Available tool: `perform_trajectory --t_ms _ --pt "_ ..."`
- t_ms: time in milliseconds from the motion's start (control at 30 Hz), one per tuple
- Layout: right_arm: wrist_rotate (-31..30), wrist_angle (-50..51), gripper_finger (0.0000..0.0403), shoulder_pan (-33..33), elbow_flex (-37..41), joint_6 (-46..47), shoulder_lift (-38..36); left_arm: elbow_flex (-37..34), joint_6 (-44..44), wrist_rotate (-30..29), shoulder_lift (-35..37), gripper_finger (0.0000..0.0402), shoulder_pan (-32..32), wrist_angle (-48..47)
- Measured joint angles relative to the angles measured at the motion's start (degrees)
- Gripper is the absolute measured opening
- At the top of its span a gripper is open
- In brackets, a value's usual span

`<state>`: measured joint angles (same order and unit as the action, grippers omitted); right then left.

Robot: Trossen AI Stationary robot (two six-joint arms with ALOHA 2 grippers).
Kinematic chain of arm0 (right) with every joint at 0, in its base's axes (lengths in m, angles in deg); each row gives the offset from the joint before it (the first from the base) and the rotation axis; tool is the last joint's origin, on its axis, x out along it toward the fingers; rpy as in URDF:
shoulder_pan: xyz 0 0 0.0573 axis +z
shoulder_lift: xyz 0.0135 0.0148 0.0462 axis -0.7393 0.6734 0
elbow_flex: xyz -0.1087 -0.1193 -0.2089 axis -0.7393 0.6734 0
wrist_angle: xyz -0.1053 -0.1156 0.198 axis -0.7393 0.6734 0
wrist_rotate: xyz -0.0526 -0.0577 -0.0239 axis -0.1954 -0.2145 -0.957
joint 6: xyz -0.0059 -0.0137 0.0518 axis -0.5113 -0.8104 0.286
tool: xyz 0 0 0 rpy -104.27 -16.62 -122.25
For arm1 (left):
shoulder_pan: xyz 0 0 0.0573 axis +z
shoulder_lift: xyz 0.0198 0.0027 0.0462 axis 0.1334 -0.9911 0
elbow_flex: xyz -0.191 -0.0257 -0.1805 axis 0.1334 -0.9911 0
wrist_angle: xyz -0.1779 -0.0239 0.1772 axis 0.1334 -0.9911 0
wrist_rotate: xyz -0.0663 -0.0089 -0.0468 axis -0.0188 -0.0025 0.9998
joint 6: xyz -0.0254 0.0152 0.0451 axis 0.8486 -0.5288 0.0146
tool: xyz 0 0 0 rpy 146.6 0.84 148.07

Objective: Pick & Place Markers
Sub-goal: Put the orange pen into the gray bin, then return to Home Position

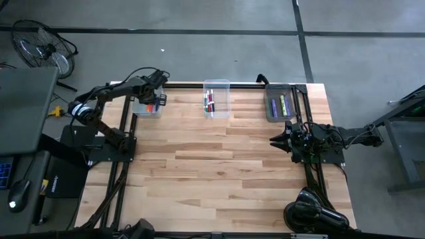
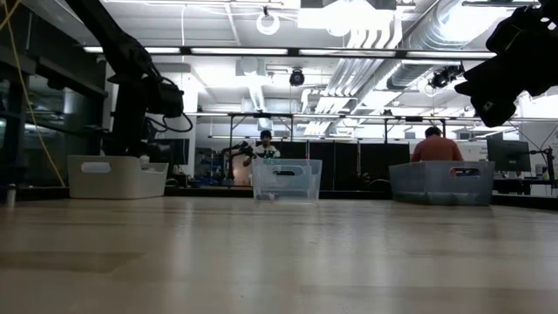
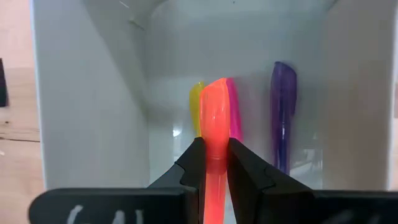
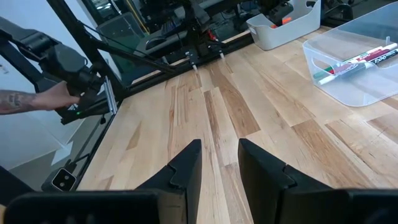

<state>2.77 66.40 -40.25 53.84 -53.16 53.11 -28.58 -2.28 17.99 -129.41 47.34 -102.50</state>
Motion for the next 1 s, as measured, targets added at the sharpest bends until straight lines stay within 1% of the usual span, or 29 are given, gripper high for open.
perform_trajectory --t_ms 100,367,567,667,867,1000 --pt "0.00 0.00 0.0094 -0.01 0.00 0.01 -0.02 0.00 0.48 -1.21 -0.70 0.0040 -0.38 -0.05" --pt "0.01 0.00 0.0094 0.01 0.00 -0.01 -0.01 0.00 0.86 -1.05 -1.83 0.0040 -0.42 -0.98" --pt "0.00 0.00 0.0094 0.00 0.00 -0.01 0.00 0.00 1.32 2.29 -1.83 0.0043 -0.36 -1.04" --pt "0.00 0.00 0.0094 0.00 0.00 0.00 -0.01 0.00 1.36 2.98 -1.83 0.0059 -0.31 -1.18" --pt "0.00 0.00 0.0094 0.00 0.00 0.00 -0.01 0.00 1.34 3.06 -1.83 0.0105 -0.31 -2.14" --pt "0.00 0.00 0.0094 -0.01 0.00 -0.01 0.00 -0.02 1.32 3.38 -1.77 0.0125 -0.31 -2.16"
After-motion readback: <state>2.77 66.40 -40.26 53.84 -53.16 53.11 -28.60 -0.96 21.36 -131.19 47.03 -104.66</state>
